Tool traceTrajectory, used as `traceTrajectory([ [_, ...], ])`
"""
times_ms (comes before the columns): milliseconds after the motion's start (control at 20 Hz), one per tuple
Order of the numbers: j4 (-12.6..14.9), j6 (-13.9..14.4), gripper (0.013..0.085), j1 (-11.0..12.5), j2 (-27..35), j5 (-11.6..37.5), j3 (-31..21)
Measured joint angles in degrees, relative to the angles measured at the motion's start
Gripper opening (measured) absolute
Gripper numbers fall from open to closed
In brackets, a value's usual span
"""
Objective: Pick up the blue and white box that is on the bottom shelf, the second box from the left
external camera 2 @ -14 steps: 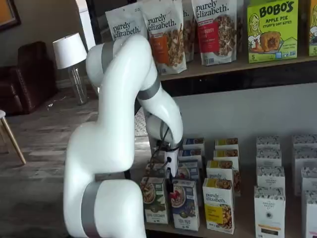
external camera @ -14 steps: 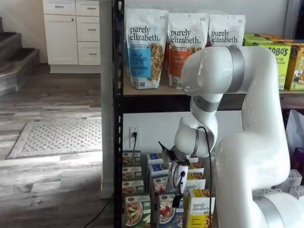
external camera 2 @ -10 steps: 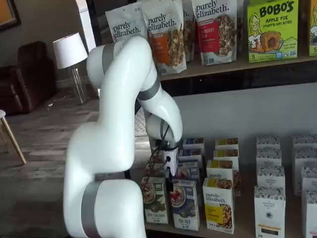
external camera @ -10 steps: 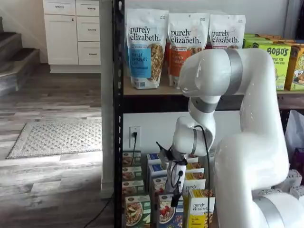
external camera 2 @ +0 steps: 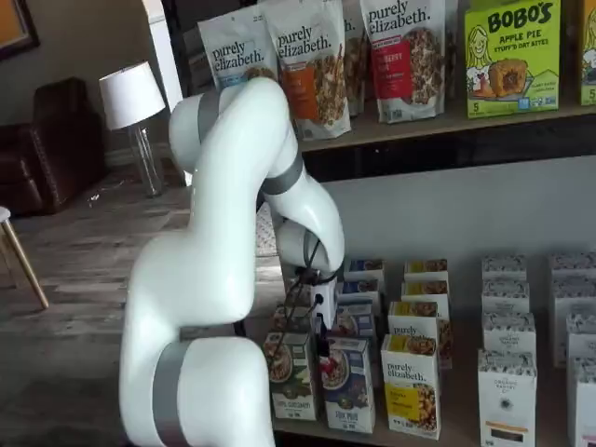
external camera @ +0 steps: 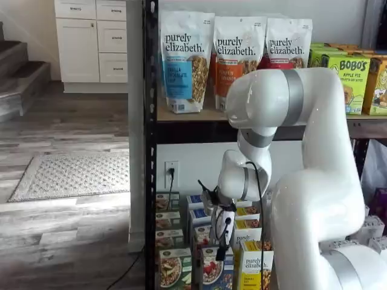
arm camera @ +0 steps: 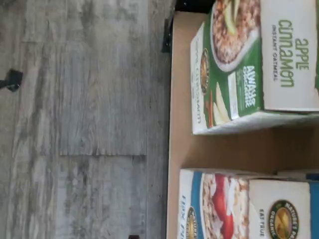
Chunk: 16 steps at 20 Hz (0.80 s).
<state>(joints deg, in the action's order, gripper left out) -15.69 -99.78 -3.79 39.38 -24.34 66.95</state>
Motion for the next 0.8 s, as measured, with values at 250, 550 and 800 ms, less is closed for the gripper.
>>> traceTrajectory([
  [250, 1.9, 1.0, 0.085, 0.7, 2.6, -0.2, 2.8],
  [550, 3.4, 2.2, 0.085, 0.8, 6.4, -0.1, 6.9],
  [800, 4.6, 3.1, 0.085, 1.0, 8.9, 0.1, 9.6],
])
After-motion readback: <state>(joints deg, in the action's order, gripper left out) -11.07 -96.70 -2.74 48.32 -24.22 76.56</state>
